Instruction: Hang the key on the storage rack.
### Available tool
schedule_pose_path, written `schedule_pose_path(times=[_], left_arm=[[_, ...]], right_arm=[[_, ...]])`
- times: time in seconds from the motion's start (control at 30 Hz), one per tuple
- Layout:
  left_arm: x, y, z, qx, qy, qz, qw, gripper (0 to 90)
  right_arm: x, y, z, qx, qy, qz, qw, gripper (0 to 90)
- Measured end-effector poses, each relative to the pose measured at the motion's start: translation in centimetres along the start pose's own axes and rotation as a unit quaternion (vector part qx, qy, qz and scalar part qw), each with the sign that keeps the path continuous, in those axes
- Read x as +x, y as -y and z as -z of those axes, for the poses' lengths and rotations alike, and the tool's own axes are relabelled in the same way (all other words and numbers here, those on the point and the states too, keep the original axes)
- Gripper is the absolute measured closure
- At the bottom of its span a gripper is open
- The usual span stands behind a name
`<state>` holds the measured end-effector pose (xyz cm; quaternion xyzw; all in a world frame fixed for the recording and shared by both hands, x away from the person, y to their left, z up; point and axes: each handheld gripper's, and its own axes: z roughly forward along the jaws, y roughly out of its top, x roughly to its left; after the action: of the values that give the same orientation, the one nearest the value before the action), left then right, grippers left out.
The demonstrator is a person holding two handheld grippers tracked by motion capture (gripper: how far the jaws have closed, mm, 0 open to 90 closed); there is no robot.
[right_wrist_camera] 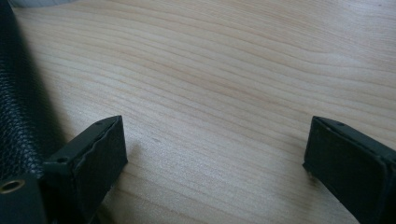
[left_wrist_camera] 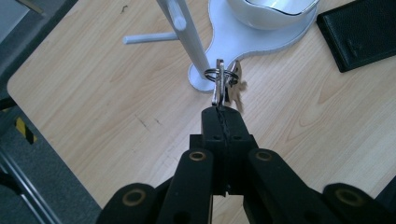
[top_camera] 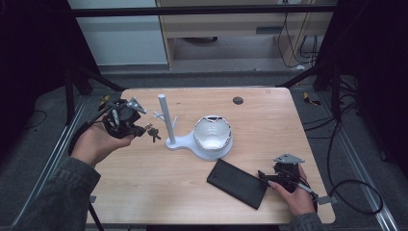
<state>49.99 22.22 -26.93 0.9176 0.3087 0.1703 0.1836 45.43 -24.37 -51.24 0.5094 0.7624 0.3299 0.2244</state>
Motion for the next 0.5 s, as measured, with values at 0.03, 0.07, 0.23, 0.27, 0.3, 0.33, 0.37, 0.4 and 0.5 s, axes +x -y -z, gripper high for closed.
schedule_pose_path(times=[0.03, 0.07, 0.23, 0.27, 0.3, 0.33, 0.37, 0.4, 0.5], left_arm=[[0.1, -0.3, 0.1, 0.003, -0.004, 0.001, 1.0, 89.8], [0.5, -0.7, 0.2, 0.003, -0.009, 0.004, 0.9999, 89.8], [1.2, -1.3, 0.1, 0.01, -0.008, 0.011, 0.9998, 89.8], [1.3, -1.4, 0.1, 0.011, -0.01, 0.012, 0.9998, 89.8], [1.4, -1.5, 0.0, 0.013, -0.011, 0.013, 0.9998, 89.8], [1.6, -1.7, -0.1, 0.013, -0.009, 0.015, 0.9998, 89.8], [1.6, -1.7, -0.1, 0.013, -0.009, 0.015, 0.9998, 89.8], [1.7, -1.8, -0.1, 0.013, -0.01, 0.016, 0.9997, 89.8], [1.6, -2.0, -0.1, 0.01, -0.011, 0.016, 0.9998, 89.8]], right_arm=[[0.0, 0.0, 0.0, 0.0, 0.0, 0.0, 1.0, 5.8], [0.0, 0.0, 0.0, -0.001, -0.001, 0.003, 1.0, 5.8], [0.0, 0.0, 0.0, 0.0, -0.004, 0.003, 1.0, 5.3], [0.0, 0.0, 0.0, 0.0, -0.003, 0.004, 1.0, 5.3], [0.0, 0.0, 0.0, 0.001, -0.004, 0.003, 1.0, 5.1], [0.0, 0.0, 0.0, 0.0, -0.003, 0.003, 1.0, 5.0], [0.0, 0.0, 0.0, 0.0, -0.003, 0.003, 1.0, 5.0], [0.0, 0.0, 0.0, 0.0, -0.003, 0.004, 1.0, 5.0], [0.0, 0.0, 0.0, 0.0, -0.002, 0.004, 1.0, 4.9]])
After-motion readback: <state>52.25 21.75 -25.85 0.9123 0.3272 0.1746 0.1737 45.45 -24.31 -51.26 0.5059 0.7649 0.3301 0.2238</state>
